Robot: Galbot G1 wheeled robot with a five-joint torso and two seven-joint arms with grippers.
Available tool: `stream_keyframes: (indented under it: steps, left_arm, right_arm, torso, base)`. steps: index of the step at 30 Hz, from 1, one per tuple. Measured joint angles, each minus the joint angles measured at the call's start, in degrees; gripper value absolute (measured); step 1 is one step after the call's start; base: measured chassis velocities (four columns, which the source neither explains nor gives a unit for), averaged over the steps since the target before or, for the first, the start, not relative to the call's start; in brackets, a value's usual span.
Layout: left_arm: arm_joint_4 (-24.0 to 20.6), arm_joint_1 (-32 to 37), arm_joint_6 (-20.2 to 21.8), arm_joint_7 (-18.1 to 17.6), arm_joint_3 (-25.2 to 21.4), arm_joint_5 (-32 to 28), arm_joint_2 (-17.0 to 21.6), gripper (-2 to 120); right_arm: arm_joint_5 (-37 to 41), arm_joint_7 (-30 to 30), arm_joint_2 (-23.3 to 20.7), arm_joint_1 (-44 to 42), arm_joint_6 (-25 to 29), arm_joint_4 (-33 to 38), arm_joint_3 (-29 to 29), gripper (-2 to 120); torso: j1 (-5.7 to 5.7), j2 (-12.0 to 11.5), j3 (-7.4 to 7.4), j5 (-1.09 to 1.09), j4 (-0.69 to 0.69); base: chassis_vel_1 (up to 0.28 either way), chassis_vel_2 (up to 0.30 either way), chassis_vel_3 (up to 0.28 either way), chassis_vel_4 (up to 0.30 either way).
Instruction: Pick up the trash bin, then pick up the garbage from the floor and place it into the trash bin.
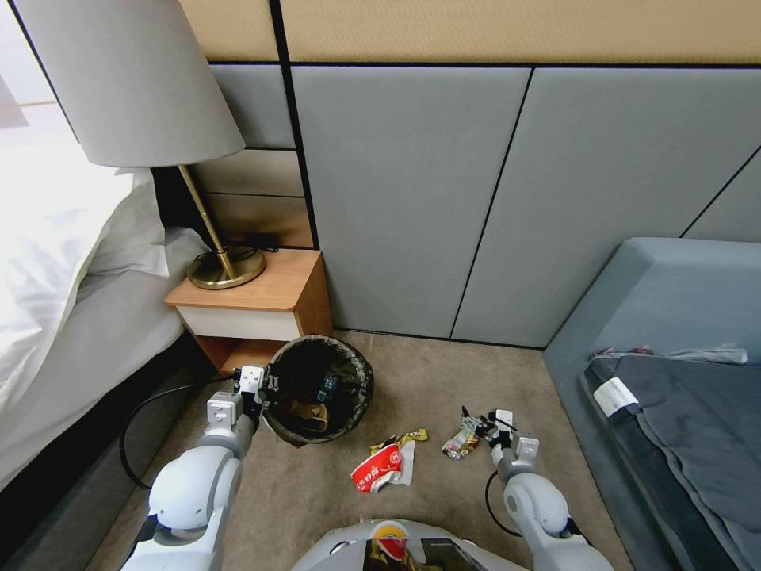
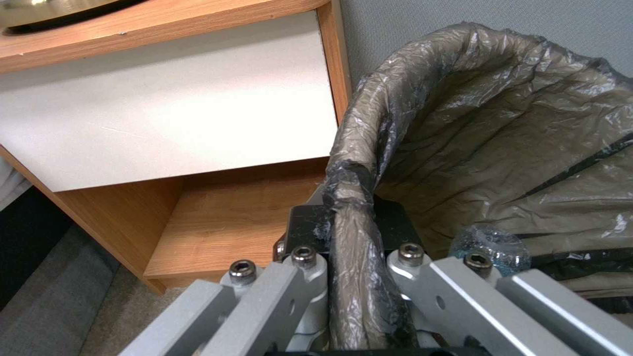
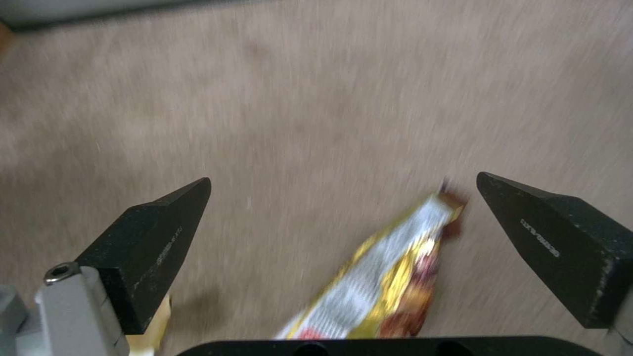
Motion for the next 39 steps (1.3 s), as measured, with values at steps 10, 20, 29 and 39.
stream_keyframes:
  steps: [10,20,29,39]
  left_arm:
    - [-0.2,0.2,0.0,0.0,0.0,0.0,-0.2,4]
    - [-0.1,0.0,0.2,0.0,0.2,0.1,-0.1,4]
    - [0.3,-0.2,0.2,0.0,0.3,0.2,0.0,4]
    - [0.4,-0.2,0.2,0.0,0.1,0.2,0.1,4]
  right_arm:
    - [11.7,5.6,-1.3,5.2,-5.6,-8.0,-4.1,100]
    - [15.4,8.8,-0.6,8.0,-6.2,-12.6,-5.5,100]
    - [15.7,10.0,0.2,10.2,-6.0,-15.0,-6.1,100]
    - [15.4,10.2,0.8,12.5,-5.6,-17.9,-6.2,100]
  torso:
    - [0.0,0.0,0.0,0.01,0.0]
    - [0.0,0.0,0.0,0.0,0.0]
    - [0.0,0.0,0.0,0.0,0.0]
    - [0.0,0.0,0.0,0.0,0.0]
  base:
    - [0.0,0.0,0.0,0.0]
    - [0.0,0.0,0.0,0.0]
    - [0.0,0.0,0.0,0.0]
    - [0.0,0.0,0.0,0.0]
